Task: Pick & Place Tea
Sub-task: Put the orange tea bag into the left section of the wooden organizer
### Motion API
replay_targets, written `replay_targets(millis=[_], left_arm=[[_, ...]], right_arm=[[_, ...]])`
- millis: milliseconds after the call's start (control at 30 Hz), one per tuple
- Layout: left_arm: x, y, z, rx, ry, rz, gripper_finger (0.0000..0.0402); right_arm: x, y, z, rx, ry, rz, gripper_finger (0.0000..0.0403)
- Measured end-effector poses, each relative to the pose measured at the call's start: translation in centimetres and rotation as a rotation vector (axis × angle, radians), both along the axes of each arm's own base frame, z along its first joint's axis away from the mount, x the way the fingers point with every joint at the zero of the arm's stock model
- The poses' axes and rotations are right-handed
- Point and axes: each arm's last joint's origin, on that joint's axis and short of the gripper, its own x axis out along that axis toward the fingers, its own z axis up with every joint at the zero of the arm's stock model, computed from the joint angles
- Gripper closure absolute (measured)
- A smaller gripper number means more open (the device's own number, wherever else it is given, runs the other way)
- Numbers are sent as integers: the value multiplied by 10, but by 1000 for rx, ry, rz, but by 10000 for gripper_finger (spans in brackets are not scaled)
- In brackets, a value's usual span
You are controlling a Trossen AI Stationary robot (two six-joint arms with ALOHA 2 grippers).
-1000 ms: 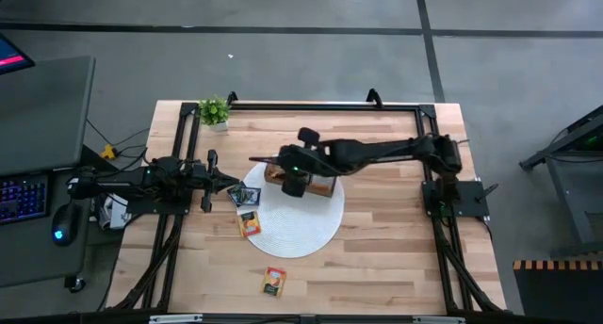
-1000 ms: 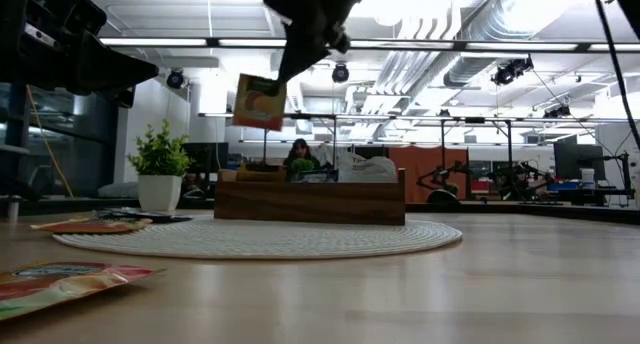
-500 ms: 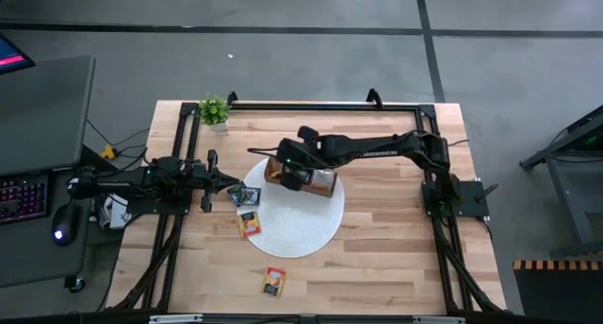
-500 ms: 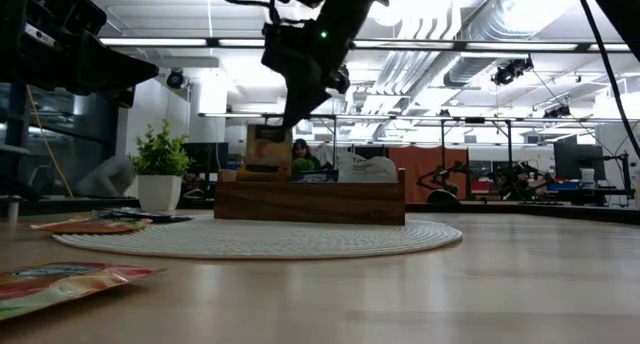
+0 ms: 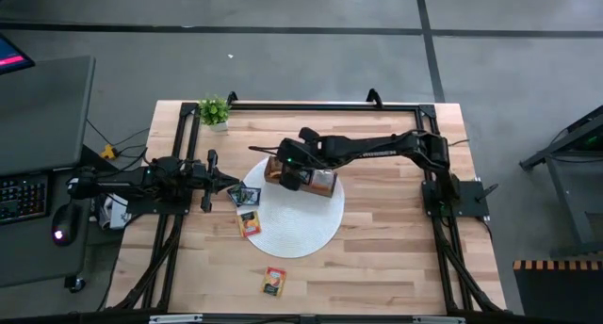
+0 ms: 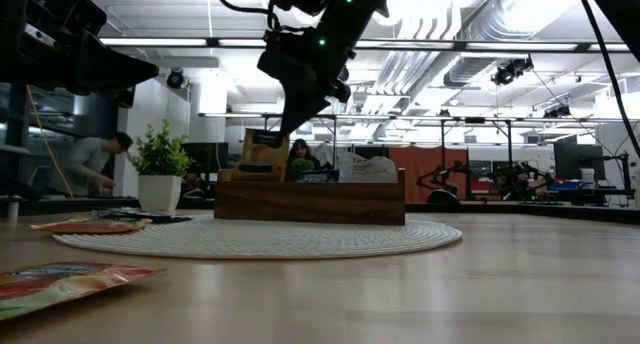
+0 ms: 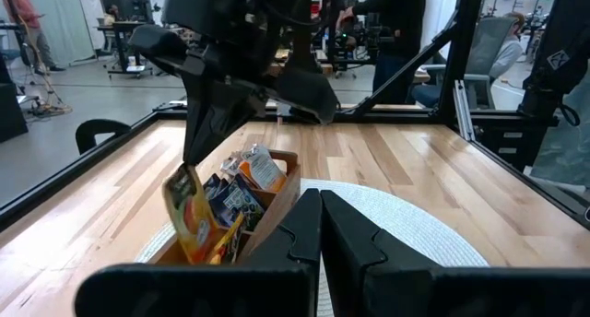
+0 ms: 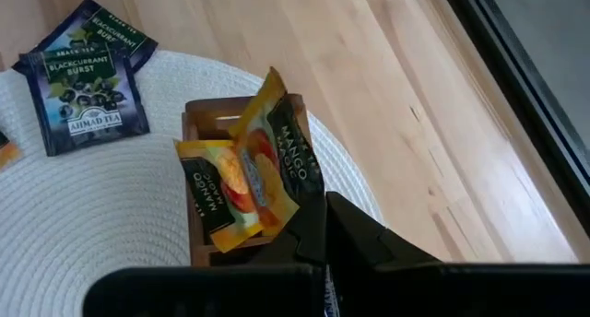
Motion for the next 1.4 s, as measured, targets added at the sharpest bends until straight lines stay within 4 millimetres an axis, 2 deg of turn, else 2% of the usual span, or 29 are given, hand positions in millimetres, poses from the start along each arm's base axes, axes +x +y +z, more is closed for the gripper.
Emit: replay_targets(millis=[167, 367, 1200, 1400], left_arm=[[0, 0, 0, 0, 0, 0, 401], [0, 0, 0, 0, 0, 0, 401], [0, 0, 0, 0, 0, 0, 401], [0, 0, 0, 0, 0, 0, 401]], right_arm=[[1, -5, -3, 26, -9, -25, 403], [7, -6, -15, 65, -12, -20, 403], [4, -7, -18, 127, 4, -37, 402], [5, -7, -17, 127, -3, -37, 379]])
